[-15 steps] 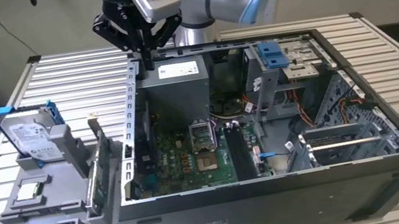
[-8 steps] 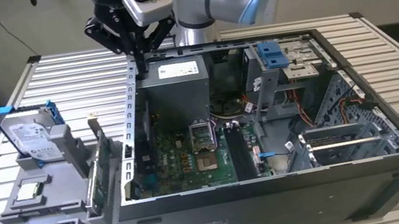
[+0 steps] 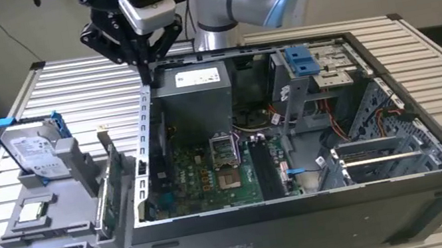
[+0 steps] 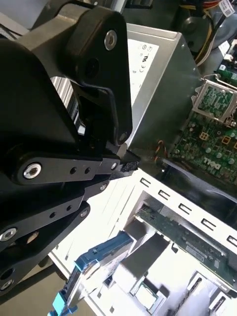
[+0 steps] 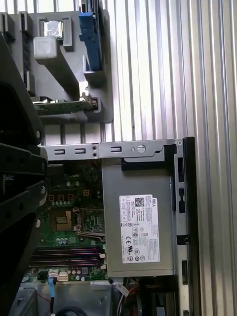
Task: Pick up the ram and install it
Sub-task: 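Reach for the ram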
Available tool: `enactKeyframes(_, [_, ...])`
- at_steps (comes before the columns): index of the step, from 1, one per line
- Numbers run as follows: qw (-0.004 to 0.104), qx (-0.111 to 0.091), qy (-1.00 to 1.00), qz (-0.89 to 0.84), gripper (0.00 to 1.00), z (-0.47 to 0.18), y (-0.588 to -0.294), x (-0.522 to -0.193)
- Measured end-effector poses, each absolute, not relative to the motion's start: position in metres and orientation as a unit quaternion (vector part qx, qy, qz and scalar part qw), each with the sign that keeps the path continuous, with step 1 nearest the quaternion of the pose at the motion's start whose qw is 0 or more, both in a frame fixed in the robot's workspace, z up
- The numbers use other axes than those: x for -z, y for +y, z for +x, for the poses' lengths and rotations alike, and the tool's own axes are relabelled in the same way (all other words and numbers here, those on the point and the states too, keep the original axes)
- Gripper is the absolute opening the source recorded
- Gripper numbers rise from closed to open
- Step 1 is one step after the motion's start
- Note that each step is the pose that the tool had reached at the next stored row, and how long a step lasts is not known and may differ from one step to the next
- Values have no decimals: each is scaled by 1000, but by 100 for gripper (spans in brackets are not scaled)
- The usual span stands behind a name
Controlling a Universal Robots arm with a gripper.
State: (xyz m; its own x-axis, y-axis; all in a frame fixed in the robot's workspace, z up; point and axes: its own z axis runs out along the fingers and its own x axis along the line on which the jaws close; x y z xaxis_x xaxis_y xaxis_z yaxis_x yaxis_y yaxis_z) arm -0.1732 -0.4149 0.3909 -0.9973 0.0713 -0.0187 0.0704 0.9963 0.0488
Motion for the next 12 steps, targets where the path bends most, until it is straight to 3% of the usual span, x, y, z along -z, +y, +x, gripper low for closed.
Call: enactKeyframes(12, [10,-24,999,35,11,-196,-423,-391])
